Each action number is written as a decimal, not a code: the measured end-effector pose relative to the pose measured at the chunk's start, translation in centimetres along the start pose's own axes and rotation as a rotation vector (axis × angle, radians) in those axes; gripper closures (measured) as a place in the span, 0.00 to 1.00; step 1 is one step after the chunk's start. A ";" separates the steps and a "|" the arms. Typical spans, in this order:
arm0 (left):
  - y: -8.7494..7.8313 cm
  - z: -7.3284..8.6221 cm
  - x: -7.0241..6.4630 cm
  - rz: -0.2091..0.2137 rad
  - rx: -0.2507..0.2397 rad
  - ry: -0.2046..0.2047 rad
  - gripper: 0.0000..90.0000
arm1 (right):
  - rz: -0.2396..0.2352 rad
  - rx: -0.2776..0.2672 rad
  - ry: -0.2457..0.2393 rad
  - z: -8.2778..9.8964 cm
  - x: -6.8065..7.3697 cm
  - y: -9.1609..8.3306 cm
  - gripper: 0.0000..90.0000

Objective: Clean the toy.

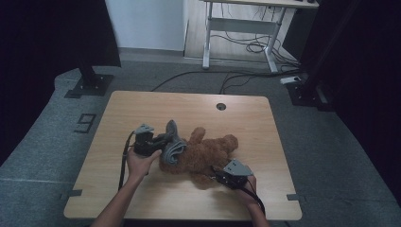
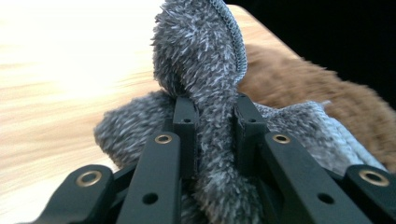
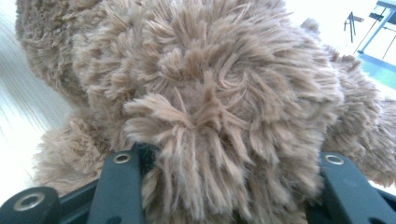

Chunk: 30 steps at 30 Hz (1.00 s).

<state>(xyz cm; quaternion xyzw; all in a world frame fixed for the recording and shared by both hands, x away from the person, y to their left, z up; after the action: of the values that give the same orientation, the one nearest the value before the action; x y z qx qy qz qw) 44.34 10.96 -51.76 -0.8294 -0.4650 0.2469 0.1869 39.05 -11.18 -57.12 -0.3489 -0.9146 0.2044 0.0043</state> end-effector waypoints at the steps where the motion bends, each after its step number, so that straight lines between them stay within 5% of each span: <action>1: -0.1 0.4 0.6 -0.010 0.006 -0.009 0.83 | 0.001 0.001 -0.001 0.0 0.0 0.0 0.54; 7: 0.0 2.7 3.4 -0.059 0.063 -0.035 0.84 | -0.003 -0.007 0.008 0.1 0.0 0.0 0.54; 11: -0.4 1.3 2.3 -0.052 0.024 -0.006 0.84 | -0.007 -0.005 0.012 0.1 -0.1 0.0 0.54; 18: -0.1 -3.2 -5.1 0.067 -0.024 0.099 0.84 | -0.015 -0.008 0.015 0.1 -0.1 0.0 0.54; 24: 3.4 -4.9 -12.8 0.137 0.015 0.210 0.84 | -0.019 -0.009 0.019 0.1 0.0 -0.1 0.54; 30: 7.6 -5.2 -17.4 0.169 0.097 0.237 0.84 | -0.013 -0.010 0.009 0.2 0.2 -0.2 0.54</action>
<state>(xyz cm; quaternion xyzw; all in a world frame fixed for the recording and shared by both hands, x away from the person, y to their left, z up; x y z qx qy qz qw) 44.81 -8.25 -47.61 -0.8790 -0.3556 0.1841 0.2587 38.76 -11.25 -57.27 -0.3440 -0.9178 0.1981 0.0078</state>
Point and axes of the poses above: each handheld gripper's, and its own axes: y roughly forward along the jaws, z roughly out of its underside, x roughly to its left, the point moved 10 cm from there along y, roughly forward along the jaws, and after that the axes turned 9 degrees about -z, right-handed, at the moved point
